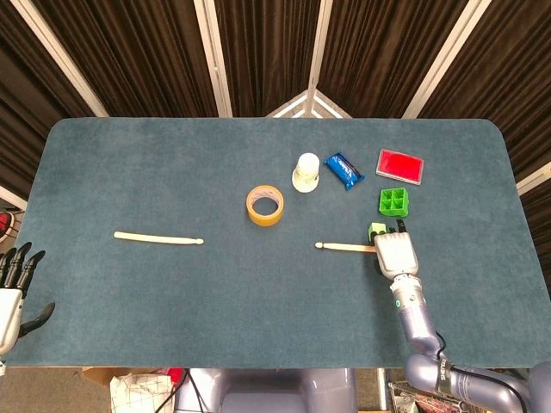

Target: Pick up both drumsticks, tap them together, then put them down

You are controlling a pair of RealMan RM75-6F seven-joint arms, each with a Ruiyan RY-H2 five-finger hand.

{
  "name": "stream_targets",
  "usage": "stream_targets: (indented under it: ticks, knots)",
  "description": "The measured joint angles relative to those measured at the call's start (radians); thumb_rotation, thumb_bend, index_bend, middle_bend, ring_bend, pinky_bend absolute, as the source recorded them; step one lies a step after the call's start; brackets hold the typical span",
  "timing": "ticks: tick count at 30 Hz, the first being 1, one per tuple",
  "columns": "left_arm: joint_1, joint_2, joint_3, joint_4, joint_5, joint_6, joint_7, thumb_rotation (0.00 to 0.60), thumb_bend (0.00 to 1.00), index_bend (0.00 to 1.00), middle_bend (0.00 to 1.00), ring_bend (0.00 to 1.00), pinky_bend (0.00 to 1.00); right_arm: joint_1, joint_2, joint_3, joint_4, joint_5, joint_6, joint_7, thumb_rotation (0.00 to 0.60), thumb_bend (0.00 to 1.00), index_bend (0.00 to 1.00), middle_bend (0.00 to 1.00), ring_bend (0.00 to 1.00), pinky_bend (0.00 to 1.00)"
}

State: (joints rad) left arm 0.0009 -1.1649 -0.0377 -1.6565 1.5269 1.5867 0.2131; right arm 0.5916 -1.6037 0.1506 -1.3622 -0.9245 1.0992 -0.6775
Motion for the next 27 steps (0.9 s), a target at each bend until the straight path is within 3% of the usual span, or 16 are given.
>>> stream_targets:
  ticks: [15, 27]
  knots:
    - [-0.002, -0.002, 0.002, -0.001, -0.003, -0.003, 0.007, 0.600, 0.35, 0.12, 0.00, 0.00, 0.07, 0.001, -0.035, -0.013, 0.048, 0.009, -0.004, -0.025, 0.600, 0.34, 0.44, 0.47, 0.35, 0.11]
    - [-0.004, -0.002, 0.004, -0.003, -0.004, -0.007, 0.008, 0.600, 0.35, 0.12, 0.00, 0.00, 0.07, -0.007, -0.040, -0.013, 0.063, -0.024, 0.006, 0.005, 0.600, 0.34, 0.51, 0.50, 0.39, 0.11]
